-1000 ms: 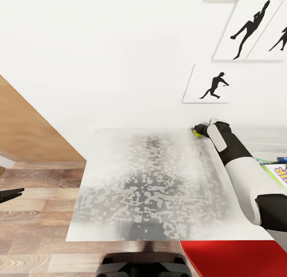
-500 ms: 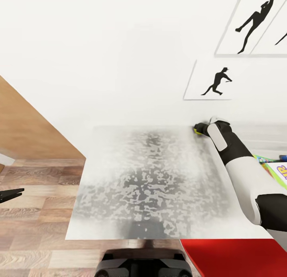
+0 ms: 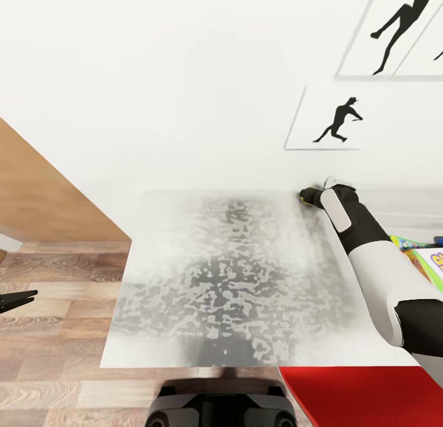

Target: Put all the toys in the child's room - the three board games (two on the bed and one on the table), the two jigsaw puzzles on the table, and the tennis ball on the table - inside the toy box on the table in the child's room.

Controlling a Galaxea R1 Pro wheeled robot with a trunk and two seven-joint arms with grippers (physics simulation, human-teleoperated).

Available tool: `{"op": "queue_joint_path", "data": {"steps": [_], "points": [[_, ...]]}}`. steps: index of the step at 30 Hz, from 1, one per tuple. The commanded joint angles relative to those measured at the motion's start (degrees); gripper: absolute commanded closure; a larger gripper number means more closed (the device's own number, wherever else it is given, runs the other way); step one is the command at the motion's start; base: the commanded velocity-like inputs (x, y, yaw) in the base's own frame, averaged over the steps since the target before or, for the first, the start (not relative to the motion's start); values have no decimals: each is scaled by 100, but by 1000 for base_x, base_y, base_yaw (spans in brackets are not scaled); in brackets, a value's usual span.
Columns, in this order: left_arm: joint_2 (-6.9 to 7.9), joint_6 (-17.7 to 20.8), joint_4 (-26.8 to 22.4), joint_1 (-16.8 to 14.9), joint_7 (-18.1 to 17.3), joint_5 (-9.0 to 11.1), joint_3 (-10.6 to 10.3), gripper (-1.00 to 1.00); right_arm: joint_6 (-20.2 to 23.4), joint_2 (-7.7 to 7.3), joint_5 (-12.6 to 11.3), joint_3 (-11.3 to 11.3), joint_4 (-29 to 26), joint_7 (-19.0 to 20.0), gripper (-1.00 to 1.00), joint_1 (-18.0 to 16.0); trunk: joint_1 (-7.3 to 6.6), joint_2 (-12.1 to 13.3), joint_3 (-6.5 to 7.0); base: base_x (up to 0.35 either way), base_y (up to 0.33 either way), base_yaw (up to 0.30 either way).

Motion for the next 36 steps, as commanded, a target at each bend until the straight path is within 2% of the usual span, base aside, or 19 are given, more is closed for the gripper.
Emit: {"op": "queue_joint_path", "data": {"steps": [1,36], "points": [[3,61,3,-4,-19,30,-29,-100,10,-7,-60,33,-7,-57,-100,-5,3,-10,-11,0,0,0],[0,61,3,-4,-19,31,-31,-100,46,-20,-81,32,-13,-49,-100,-5,3,-10,-27,0,0,0]]}}
